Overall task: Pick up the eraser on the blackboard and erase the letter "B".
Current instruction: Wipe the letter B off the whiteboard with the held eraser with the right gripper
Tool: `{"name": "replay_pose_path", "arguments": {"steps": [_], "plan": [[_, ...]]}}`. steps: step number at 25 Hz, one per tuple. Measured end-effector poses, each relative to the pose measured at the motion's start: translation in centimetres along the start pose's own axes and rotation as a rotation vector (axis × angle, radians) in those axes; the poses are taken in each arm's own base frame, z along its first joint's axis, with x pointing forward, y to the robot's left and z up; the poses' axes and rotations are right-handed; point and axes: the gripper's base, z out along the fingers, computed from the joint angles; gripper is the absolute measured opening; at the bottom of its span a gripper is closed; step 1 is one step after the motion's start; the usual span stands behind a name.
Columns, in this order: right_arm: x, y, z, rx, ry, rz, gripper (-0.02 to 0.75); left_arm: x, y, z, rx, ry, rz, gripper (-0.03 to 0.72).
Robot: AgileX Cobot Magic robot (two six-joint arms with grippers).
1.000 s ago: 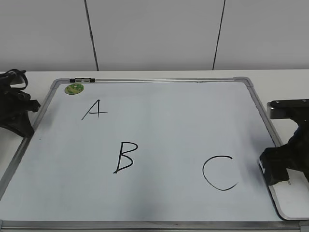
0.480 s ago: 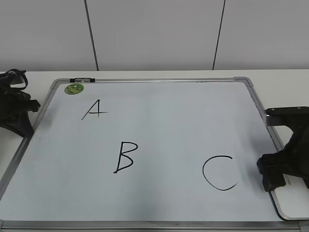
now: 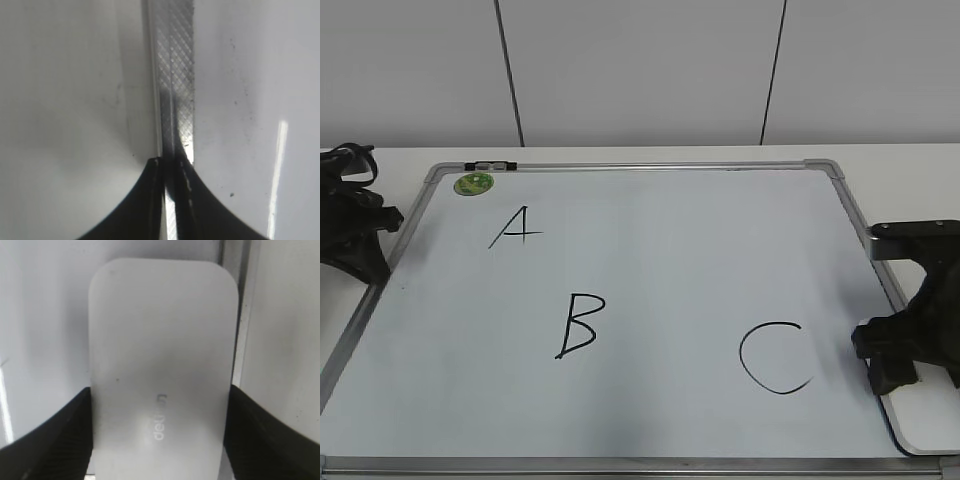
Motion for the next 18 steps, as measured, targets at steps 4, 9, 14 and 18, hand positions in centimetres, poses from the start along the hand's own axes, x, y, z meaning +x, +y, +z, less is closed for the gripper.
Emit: {"name": "replay_pose_path", "arguments": {"steps": [4, 9, 14, 18], "plan": [[0.0, 0.0, 0.0, 0.000, 0.000, 0.000, 0.552, 0.0, 0.0, 0.0, 0.000, 0.000, 0.000, 0.013], [0.0, 0.0, 0.0, 0.000, 0.000, 0.000, 0.551, 0.0, 0.0, 0.0, 0.000, -0.002, 0.000, 0.013], [-0.2, 0.0, -0.7, -0.008, -0.045, 0.001, 0.551, 0.0, 0.0, 0.0, 0.000, -0.002, 0.000, 0.013], [-0.1, -0.1, -1.7, -0.013, -0.080, 0.003, 0.551, 0.0, 0.0, 0.0, 0.000, -0.002, 0.000, 0.013]]}}
